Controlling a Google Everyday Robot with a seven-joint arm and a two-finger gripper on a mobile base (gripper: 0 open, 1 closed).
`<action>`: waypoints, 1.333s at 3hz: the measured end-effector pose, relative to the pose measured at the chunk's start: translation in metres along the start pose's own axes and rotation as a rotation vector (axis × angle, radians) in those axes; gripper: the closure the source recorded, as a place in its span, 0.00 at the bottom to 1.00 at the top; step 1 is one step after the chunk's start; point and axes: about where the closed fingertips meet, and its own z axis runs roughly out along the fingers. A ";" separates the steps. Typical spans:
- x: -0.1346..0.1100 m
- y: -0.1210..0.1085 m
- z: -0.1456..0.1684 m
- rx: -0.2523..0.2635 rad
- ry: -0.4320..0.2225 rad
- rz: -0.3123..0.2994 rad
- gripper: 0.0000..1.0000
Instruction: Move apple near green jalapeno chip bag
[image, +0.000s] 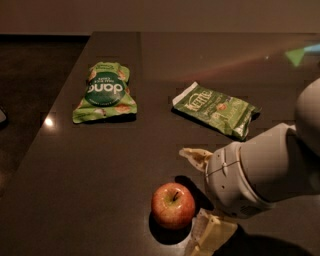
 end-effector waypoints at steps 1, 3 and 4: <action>-0.009 0.001 0.014 -0.010 -0.029 -0.007 0.00; -0.005 -0.012 0.022 0.011 -0.029 -0.002 0.41; -0.002 -0.022 0.011 0.040 -0.027 0.012 0.65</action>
Offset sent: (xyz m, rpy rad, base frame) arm 0.0146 0.0220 -0.0213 0.0345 -0.0021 0.0018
